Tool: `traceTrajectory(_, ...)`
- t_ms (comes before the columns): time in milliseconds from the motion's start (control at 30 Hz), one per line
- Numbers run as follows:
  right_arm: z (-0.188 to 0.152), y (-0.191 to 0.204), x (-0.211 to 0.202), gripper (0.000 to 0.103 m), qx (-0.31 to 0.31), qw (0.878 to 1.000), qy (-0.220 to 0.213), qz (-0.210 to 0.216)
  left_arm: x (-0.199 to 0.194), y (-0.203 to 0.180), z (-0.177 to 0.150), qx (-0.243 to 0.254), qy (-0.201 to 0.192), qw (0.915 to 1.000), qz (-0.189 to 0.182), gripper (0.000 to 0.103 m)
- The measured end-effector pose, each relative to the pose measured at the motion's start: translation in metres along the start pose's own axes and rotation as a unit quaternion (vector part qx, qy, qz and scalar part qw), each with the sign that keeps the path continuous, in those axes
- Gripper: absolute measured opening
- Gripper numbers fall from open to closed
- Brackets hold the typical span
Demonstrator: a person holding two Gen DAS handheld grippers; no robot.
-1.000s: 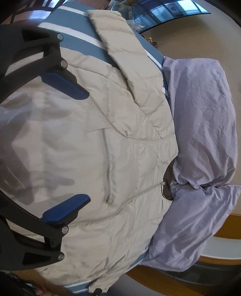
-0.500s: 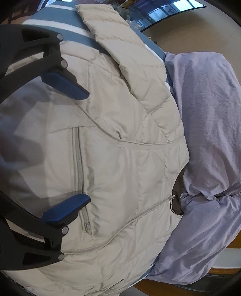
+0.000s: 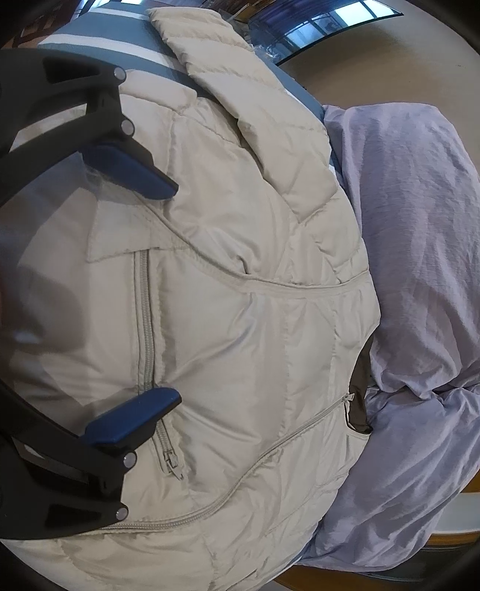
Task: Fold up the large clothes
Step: 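Move the right tool to a jacket sleeve cuff and grasp it, then lift the sleeve with the right gripper and lay it across the jacket body toward the collar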
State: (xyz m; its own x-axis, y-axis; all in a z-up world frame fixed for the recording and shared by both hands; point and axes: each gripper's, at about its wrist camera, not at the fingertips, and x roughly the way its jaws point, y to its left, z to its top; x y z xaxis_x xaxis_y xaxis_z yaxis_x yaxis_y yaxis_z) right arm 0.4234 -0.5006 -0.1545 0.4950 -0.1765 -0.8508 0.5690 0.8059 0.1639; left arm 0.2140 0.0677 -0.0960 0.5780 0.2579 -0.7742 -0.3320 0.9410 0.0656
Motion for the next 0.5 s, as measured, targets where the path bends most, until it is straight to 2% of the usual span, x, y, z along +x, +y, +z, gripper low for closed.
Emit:
traceTrajectory(67,-0.002,-0.001,-0.003,0.090,0.001,1.000,-0.012,0.003,0.001,0.001,0.000,-0.002,0.000,1.0000,-0.002,0.101)
traceTrajectory(167,-0.002,-0.005,-0.006,0.074,0.004,1.000,-0.020,0.013,0.003,0.002,-0.001,-0.005,0.001,1.0000,-0.007,0.101)
traceTrajectory(233,-0.001,-0.010,-0.008,0.050,0.014,0.999,-0.024,0.026,0.003,0.003,-0.002,-0.007,0.001,0.9999,-0.010,0.101)
traceTrajectory(300,0.001,-0.016,-0.008,0.038,0.028,0.998,-0.020,0.044,0.003,0.004,-0.002,-0.010,0.001,0.9999,-0.014,0.101)
traceTrajectory(400,0.002,-0.015,-0.015,0.029,0.021,0.998,-0.028,0.049,0.004,0.005,-0.002,-0.013,0.002,0.9997,-0.018,0.101)
traceTrajectory(500,0.002,0.002,-0.026,0.025,-0.003,0.998,-0.054,0.036,0.004,0.006,-0.002,-0.016,0.002,0.9997,-0.021,0.101)
